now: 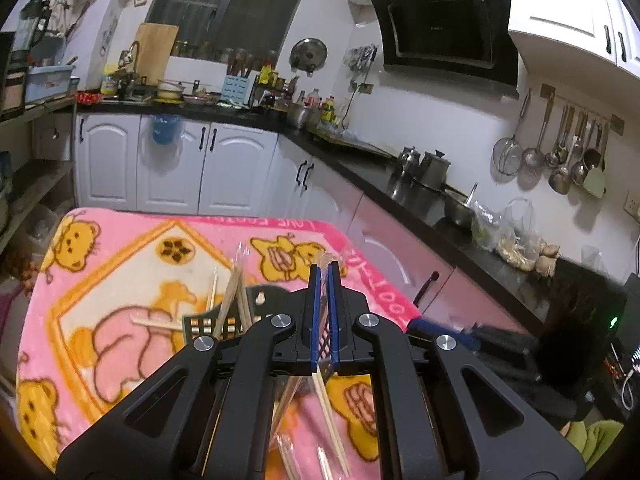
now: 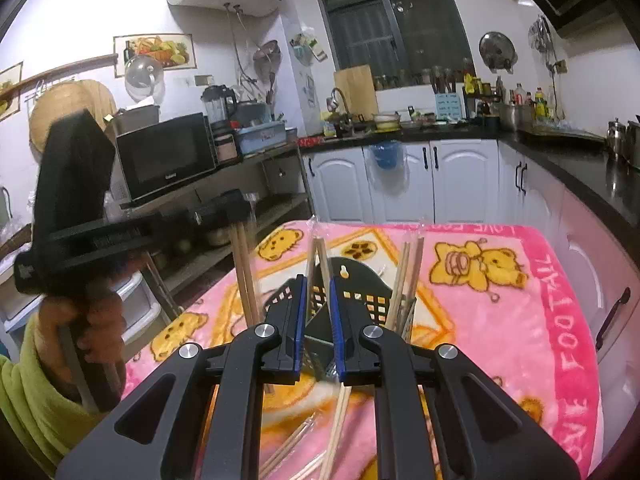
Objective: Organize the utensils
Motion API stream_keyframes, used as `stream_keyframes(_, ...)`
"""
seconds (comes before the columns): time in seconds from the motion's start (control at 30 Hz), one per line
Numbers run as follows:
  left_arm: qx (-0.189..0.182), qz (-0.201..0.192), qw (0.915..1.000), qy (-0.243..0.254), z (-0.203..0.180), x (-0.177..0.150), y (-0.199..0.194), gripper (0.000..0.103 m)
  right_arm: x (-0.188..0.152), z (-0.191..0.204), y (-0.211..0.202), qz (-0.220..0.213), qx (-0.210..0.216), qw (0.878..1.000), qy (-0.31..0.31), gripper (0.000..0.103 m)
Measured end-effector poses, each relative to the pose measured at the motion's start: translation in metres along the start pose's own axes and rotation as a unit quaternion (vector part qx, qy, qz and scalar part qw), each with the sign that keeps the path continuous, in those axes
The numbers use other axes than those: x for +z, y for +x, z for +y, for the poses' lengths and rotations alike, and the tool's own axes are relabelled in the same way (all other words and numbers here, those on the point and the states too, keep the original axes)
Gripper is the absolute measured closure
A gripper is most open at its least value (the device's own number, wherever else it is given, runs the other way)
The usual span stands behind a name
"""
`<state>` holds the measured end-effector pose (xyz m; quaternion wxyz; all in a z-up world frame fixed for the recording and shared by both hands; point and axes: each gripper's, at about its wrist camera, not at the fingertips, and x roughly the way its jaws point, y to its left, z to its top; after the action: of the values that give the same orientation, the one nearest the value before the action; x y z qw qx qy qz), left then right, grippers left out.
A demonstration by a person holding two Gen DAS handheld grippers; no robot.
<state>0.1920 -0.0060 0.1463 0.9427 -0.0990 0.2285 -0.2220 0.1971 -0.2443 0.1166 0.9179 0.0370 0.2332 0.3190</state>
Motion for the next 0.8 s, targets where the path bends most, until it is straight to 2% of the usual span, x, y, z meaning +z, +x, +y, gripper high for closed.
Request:
stream_keyframes(0.17, 0.001, -0.008, 1.0000, -0.001, 0.002, 0.013, 0.001, 0.101, -0.009, -0.006, 0.021, 0.040, -0.008, 0.999, 0.002, 0.090)
stream_keyframes(0.23, 0.002, -0.011, 0.9999, 0.001, 0.001, 0.016, 0.002, 0.101, -0.015, -0.009, 0.030, 0.058, -0.009, 0.998, 0.004, 0.081)
stream_keyframes(0.27, 0.003, -0.012, 0.9999, 0.002, 0.001, 0.018, 0.002, 0.101, -0.018, -0.010, 0.035, 0.068, -0.012, 0.998, 0.004, 0.071)
stream_keyframes(0.3, 0.003, -0.014, 0.9999, 0.002, 0.001, 0.020, 0.001, 0.101, -0.021, -0.010, 0.038, 0.073, -0.013, 0.997, 0.003, 0.067)
stream_keyframes(0.6, 0.006, -0.030, 0.9995, 0.011, 0.001, 0.041, -0.002, 0.101, -0.053, -0.024, 0.085, 0.155, -0.018, 0.988, 0.015, 0.064)
stream_keyframes(0.8, 0.011, -0.044, 0.9988, 0.017, 0.002, 0.053, -0.008, 0.101, -0.066, -0.035, 0.109, 0.190, -0.012, 0.981, 0.031, 0.064)
